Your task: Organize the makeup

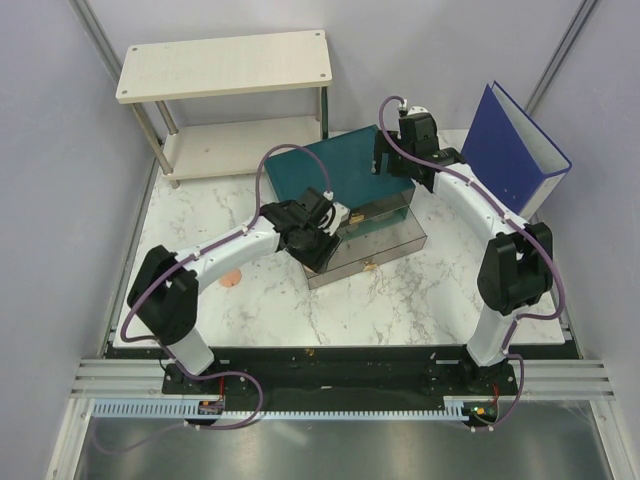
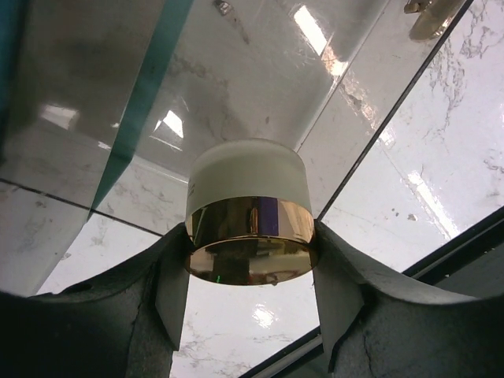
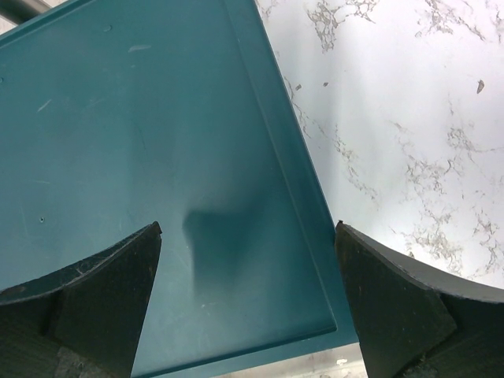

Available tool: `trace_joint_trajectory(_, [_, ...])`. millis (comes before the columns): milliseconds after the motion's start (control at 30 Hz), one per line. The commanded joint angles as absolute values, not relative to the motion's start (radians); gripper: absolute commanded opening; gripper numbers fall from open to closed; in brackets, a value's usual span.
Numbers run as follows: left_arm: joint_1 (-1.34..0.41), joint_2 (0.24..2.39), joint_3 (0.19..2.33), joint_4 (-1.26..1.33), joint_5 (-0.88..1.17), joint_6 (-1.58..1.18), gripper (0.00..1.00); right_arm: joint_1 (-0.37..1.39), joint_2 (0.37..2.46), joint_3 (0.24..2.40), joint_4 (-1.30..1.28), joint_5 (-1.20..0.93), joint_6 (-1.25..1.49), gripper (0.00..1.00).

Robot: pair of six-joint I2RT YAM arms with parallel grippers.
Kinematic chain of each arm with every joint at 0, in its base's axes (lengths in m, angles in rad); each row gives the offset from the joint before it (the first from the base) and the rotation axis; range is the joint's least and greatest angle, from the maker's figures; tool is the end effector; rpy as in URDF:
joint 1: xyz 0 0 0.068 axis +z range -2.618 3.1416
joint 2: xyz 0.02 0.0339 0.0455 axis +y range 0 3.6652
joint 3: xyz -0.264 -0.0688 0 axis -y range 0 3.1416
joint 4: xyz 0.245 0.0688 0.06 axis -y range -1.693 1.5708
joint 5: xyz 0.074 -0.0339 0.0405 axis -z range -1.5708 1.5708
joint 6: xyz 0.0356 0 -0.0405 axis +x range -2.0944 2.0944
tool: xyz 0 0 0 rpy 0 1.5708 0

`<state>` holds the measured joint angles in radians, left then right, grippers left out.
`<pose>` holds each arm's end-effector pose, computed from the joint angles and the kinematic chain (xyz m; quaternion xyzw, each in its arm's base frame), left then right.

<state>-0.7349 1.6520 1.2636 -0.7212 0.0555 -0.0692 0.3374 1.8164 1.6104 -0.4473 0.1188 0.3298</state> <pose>0.2507 -0.2292 0.2413 0.3240 0.9177 -0.1143 0.1997 0.4007 0.1361 0.3117 0.0229 0.8951 0.0945 0.4351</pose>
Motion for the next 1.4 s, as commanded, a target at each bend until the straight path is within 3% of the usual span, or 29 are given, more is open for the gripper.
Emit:
trace_joint_trajectory(0, [-0.747,1.678,1.273,-0.681,-0.021,-0.028,0.59,0.344,1.769,1.597,-0.448,0.120,0.348,0.98])
trace_joint_trajectory(233, [-0.750,1.664,1.267,-0.693,-0.069,-0.026,0.70,0.344,1.758,1.586,-0.449,0.126,0.345,0.98])
trace_joint_trajectory(567, [-0.749,1.645,1.236,-0.703,-0.163,-0.044,0.77,0.341,1.759,1.588,-0.448,0.132,0.342,0.98])
trace_joint_trajectory(867, [-0.749,1.482,1.315,-0.687,-0.190,-0.052,0.82,0.301,1.763,1.592,-0.436,0.167,0.327,0.98])
trace_joint_trajectory(1000, [-0.746,1.418,1.339,-0.696,-0.239,-0.061,0.89,0.282,1.775,1.592,-0.430,0.163,0.321,0.98])
trace_joint_trajectory(1200, [-0.684,1.399,1.347,-0.765,-0.236,-0.127,0.94,0.279,1.789,1.560,-0.385,0.033,0.310,0.98])
trace_joint_trajectory(1367, [-0.502,1.385,1.322,-0.795,-0.129,-0.212,0.95,0.279,1.755,1.457,-0.252,-0.086,0.321,0.98])
